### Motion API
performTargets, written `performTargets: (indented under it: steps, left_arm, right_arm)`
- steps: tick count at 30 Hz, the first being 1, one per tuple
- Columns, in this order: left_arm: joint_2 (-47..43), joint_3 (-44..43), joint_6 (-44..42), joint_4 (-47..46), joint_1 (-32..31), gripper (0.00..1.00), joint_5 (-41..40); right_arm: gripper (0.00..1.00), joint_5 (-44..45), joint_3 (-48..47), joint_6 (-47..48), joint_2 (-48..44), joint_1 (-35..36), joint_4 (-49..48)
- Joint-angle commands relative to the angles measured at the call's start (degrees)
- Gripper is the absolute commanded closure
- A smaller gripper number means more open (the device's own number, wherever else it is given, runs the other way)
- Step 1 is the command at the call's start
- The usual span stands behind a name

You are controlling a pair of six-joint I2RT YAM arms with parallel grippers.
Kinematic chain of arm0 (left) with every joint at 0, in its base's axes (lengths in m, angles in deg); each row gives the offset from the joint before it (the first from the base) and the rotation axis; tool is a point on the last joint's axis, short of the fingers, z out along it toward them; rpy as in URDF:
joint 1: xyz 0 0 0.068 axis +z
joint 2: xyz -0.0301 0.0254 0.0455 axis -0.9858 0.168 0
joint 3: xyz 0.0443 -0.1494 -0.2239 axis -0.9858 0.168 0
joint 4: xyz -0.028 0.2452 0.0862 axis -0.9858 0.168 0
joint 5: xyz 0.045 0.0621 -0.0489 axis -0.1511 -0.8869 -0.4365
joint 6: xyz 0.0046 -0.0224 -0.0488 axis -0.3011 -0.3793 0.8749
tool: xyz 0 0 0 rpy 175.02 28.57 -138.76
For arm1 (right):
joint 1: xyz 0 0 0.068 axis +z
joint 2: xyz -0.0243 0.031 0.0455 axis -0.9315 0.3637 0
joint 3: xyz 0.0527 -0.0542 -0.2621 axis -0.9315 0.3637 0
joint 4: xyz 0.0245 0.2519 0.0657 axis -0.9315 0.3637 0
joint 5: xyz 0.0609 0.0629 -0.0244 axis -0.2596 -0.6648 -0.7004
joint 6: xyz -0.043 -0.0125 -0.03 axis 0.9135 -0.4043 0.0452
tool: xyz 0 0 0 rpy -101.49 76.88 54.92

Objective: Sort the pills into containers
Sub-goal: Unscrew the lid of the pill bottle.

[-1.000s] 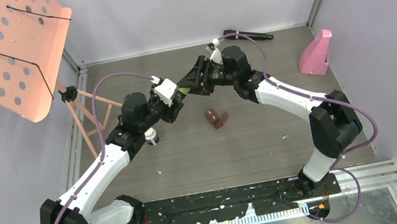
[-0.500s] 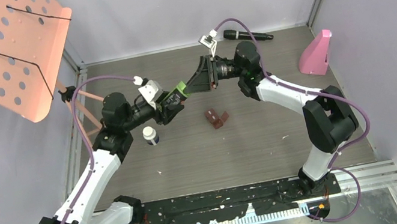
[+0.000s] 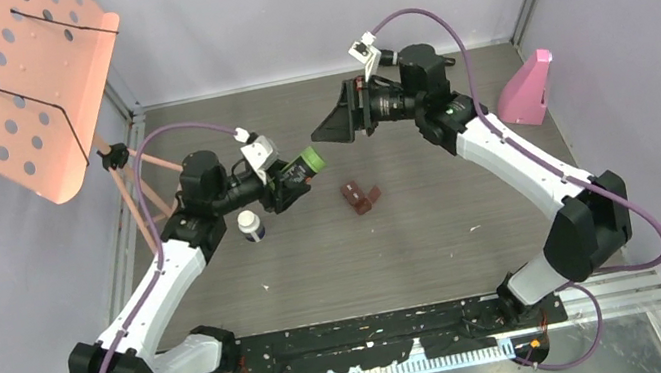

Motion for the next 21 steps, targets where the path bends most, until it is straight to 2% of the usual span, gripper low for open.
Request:
performTargets:
  steps: [1,8,13,17,21]
  left_arm:
    - [0.40,-0.74,-3.61,-3.46,0.06,1.00,-1.80]
    - [0.13,-1.20,-4.01,-3.47,-0.03,1.00,0.13]
    - [0.55,-1.24,-2.49,-4.37,-0.56,1.00,0.61]
    - [1.07,-1.80,-2.63,-2.83,-1.19,1.00,-0.02]
    - [1.64,-2.62,-2.57,-1.97,-1.83,1.00,-1.61]
  right_arm:
    - [0.04,7.14,-0.50,-7.21,-0.17,0.14,10.70]
    - [0.04,4.47,-1.73,-9.07,3.09,1.26,11.91]
    - [0.04,0.62,0.47,-13.33,4.64,1.91,3.95]
    - [0.01,-1.08,-2.42,-11.90,6.66,3.45,5.23]
    - [0.16,-2.16,-3.46,-11.08,8.24,4.78,6.29]
